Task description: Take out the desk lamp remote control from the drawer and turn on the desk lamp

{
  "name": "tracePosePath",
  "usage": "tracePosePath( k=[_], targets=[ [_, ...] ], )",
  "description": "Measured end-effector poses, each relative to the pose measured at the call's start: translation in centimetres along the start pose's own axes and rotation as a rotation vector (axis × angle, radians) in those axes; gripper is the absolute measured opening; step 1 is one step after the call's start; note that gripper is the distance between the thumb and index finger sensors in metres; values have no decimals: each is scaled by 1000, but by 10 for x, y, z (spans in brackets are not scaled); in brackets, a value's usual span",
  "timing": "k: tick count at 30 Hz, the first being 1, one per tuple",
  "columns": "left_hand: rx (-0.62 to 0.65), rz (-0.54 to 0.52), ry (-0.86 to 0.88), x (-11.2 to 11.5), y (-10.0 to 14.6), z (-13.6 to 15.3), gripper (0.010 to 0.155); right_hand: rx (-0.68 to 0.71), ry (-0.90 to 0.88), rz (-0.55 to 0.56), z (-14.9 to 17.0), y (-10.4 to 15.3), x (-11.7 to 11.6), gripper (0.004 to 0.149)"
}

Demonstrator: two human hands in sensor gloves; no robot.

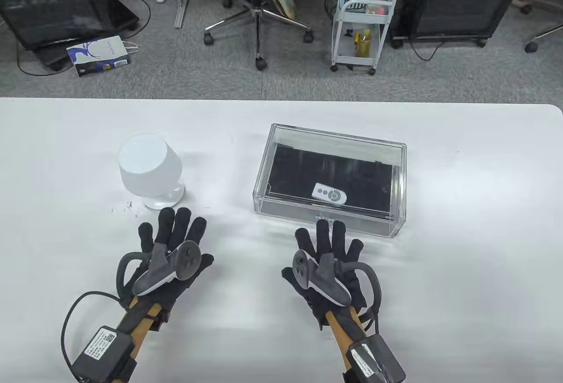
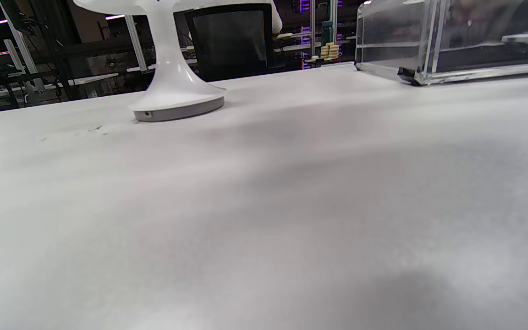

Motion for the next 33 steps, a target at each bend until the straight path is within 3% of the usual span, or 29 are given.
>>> tracePosePath(
  k=[11,21,27,33],
  targets=[
    [-21,31,11,6,-1,7,76,-54,-28,8,12,-3,1,86],
    [-26,54,29,10,-5,11,76,-326,-137,2,57,-25,8,82],
    [-33,80,14,18,-9,12,76,-451,-132,-99,75,-53,1,77],
    [-42,94,10,22,-14,15,76,-485,-114,-184,60,-70,-5,83]
  ],
)
Point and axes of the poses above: the tracker on the back of each hand, its own z axis roughly to the little-finger side, its own y axis roughly from the fingertips to the wrist, x = y × z, the point moved 5 cm from there along -y, roughly from the wrist to the fingertips, and after that the axes turned 15 degrees about y, right-handed, at the moved point
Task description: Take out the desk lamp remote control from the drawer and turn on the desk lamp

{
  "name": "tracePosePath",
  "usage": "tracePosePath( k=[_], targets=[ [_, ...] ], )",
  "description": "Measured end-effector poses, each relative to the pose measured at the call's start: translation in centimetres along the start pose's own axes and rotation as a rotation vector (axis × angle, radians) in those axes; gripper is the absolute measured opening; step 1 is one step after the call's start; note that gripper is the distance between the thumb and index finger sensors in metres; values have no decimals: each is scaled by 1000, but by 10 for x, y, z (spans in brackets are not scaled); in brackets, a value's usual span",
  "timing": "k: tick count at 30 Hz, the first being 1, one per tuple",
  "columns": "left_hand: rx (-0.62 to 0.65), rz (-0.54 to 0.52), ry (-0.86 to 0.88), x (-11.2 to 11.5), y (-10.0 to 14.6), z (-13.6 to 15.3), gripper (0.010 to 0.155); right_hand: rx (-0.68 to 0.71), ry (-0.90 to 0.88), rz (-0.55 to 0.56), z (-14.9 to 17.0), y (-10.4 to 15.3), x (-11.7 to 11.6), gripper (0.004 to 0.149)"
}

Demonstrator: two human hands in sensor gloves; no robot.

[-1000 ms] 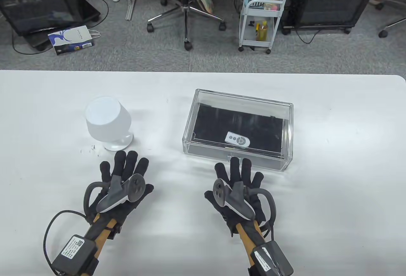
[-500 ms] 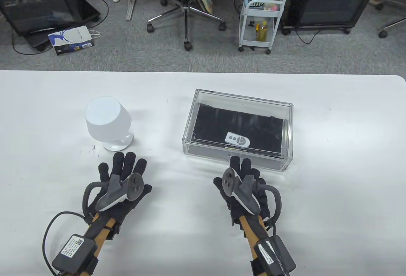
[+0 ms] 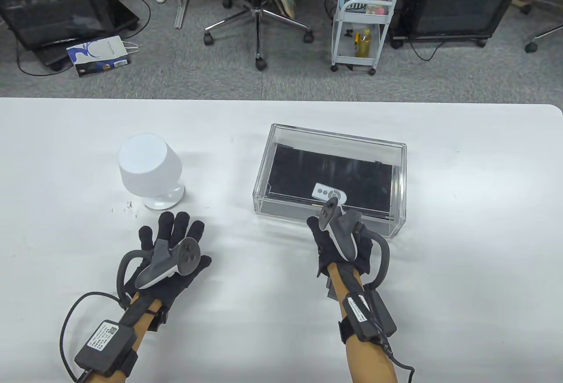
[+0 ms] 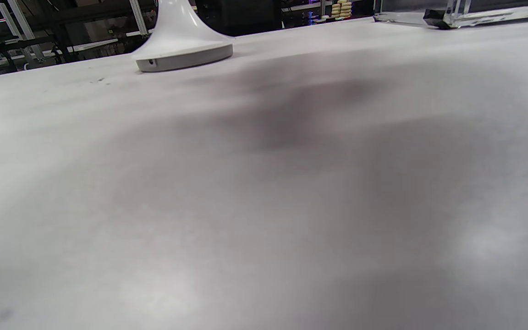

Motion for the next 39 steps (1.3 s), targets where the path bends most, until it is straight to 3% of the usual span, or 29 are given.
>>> tracePosePath(
  k=[3,5,12,16,27,31,35,39],
  targets=[
    [-4,9,-3,2,-2,1,76,-16,12,-27,-10,-4,-5,82],
    [-4,11,-6,3,-2,2,76,-21,18,5,-11,-4,-4,75],
    [-10,14,-3,2,-2,2,76,-22,5,41,-11,-1,-4,74],
    [-13,20,-4,2,-1,2,76,11,-14,110,-8,11,-3,74],
    [-22,11,7,-5,5,3,76,126,49,101,-1,68,-14,75],
    [-15,3,14,-7,8,2,76,139,39,84,4,71,-12,74],
    [-14,6,13,-7,7,2,76,163,-117,113,20,71,24,68],
    [-27,18,6,-3,3,6,76,202,-193,252,29,63,66,63]
  ],
)
Point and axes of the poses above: the tracker on the back of each hand, its own z axis roughly to the little-finger side, its own y axis roughly from the fingertips to the wrist, x = y × z, the point moved 5 cm from there along -y, roughly from the wrist to the fingertips, and after that the axes turned 15 degrees about y, right-handed, at the moved point
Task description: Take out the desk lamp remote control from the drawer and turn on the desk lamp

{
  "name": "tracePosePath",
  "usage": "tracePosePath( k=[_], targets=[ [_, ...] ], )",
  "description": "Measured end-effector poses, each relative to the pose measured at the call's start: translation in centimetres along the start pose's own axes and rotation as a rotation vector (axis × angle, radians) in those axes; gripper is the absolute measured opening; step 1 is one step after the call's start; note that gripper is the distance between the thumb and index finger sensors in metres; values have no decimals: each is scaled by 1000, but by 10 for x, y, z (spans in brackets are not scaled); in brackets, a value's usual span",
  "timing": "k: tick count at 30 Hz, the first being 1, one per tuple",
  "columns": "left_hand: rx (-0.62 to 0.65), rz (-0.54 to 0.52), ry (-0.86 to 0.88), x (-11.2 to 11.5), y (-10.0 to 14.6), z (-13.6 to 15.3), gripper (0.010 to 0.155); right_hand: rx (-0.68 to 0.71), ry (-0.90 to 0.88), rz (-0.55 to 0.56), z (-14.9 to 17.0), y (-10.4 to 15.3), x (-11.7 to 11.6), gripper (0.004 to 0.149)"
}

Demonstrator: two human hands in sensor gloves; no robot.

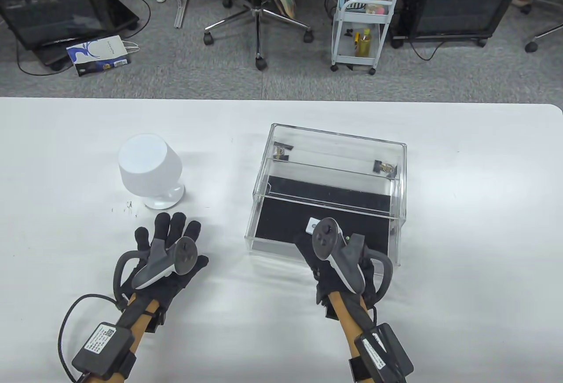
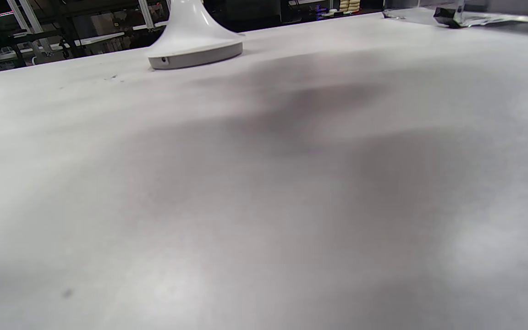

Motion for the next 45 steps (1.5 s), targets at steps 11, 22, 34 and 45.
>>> tracePosePath(
  k=[11,22,34,45],
  targets=[
    [-10,23,-8,7,-5,4,76,-10,131,-399,-21,-62,-64,51],
    [-15,48,-13,14,-11,6,76,-15,297,-433,-39,-70,-87,58],
    [-13,36,-1,10,-9,6,76,92,-72,-320,-11,-48,-46,57],
    [7,8,-15,6,-3,0,76,213,-208,-185,-7,-23,-48,57]
  ],
)
Point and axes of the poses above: the tracker on the back of each hand, its own z axis roughly to the little-finger side, its own y axis roughly from the fingertips to the wrist, x = y × z, the point moved 5 cm from there along -y, roughly from the wrist to the fingertips, and after that the axes turned 15 degrees about y, right-handed, at the moved point
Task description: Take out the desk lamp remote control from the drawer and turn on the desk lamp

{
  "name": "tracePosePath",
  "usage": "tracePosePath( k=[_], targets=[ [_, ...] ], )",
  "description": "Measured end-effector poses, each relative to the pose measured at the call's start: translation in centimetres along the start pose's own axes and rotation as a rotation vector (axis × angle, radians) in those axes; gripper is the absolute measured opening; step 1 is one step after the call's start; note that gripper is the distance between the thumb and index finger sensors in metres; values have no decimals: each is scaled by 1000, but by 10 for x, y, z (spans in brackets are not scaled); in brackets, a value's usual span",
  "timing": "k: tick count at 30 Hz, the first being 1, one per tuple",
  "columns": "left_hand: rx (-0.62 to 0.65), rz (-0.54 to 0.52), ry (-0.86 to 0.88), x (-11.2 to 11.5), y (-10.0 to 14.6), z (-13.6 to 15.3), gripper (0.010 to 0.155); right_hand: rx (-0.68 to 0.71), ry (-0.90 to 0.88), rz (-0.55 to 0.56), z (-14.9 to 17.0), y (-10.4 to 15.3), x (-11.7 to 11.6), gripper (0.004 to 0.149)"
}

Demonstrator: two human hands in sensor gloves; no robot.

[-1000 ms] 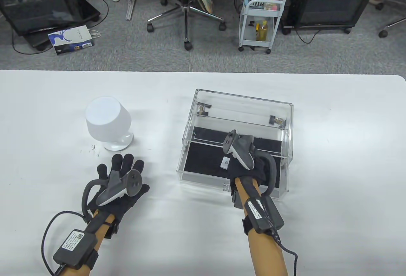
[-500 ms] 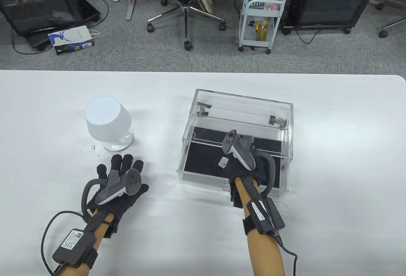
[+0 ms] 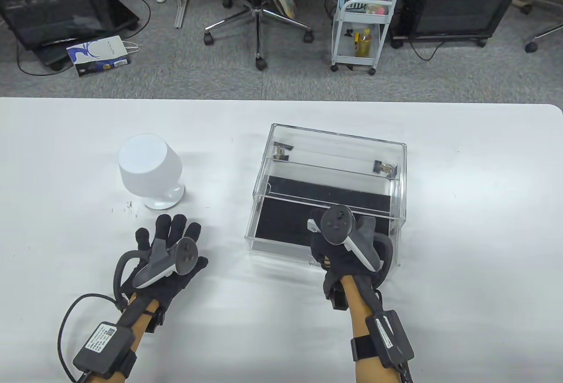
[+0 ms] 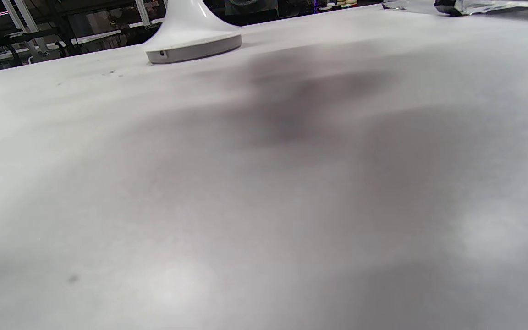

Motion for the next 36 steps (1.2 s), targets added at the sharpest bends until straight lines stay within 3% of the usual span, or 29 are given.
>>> tracePosePath(
  k=[3,6,9,16,24,27,30,36],
  targets=[
    [5,-4,8,0,-1,0,76,-24,52,110,1,4,7,74],
    [-1,0,8,1,-4,2,76,-26,126,175,-2,9,14,65],
    [-5,0,12,1,-5,4,76,-4,117,171,-6,10,14,56],
    [-13,-4,27,0,-4,9,76,-35,182,203,-11,12,19,55],
    [-8,3,27,0,-3,8,76,-18,229,72,-12,2,-7,57],
    [-13,8,25,0,-4,8,76,-21,164,-14,-7,-4,-17,55],
    [-17,8,28,0,-4,9,76,-42,-8,-94,2,-9,-25,52],
    [-17,6,39,-1,-5,9,76,-106,-23,-98,10,-13,-27,47]
  ],
)
Point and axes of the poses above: the tracker on the back of each hand, its own z axis roughly to the little-finger side, its own y axis roughly from the fingertips to the wrist, x = y × z, the point moved 5 cm from there along -y, roughly from the wrist to the fingertips, and after that the axes turned 15 degrees about y, right-handed, at the moved point
